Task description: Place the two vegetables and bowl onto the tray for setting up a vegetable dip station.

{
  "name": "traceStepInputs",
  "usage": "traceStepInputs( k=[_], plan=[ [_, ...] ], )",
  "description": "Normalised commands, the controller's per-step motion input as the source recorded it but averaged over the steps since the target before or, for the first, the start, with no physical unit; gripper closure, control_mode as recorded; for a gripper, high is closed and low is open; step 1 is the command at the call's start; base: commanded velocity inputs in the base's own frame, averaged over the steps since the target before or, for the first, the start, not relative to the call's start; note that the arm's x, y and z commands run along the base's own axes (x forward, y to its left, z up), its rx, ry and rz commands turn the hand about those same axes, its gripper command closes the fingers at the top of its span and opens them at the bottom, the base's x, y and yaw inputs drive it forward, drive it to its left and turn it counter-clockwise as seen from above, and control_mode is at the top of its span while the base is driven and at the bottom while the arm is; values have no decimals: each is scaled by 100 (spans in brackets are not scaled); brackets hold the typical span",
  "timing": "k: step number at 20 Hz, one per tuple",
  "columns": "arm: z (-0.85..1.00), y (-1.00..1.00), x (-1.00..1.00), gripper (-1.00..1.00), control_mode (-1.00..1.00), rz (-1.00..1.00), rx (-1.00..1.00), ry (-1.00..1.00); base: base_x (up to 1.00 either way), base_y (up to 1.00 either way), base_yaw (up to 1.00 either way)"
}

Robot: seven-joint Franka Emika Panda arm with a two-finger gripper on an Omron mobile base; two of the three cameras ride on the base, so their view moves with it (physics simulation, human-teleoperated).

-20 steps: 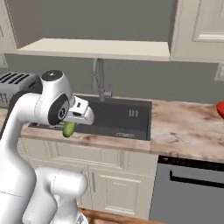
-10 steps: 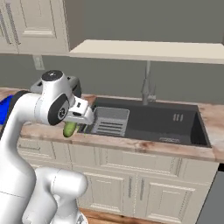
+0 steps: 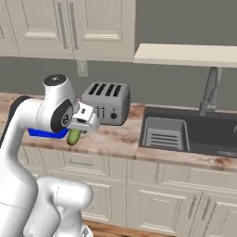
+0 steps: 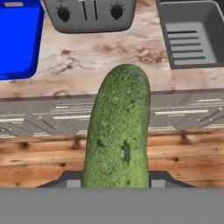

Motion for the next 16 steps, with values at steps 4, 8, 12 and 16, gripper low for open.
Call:
traceStepInputs(
  k=[4, 8, 12, 16],
  plan=[
    [0, 0, 0, 100, 100, 0, 0, 0, 12, 100, 0],
    [0, 0, 0, 100, 100, 0, 0, 0, 38, 100, 0],
    [0, 0, 0, 100, 100, 0, 0, 0, 53, 86, 1],
    [0, 0, 0, 100, 100, 0, 0, 0, 74, 7, 2]
  ],
)
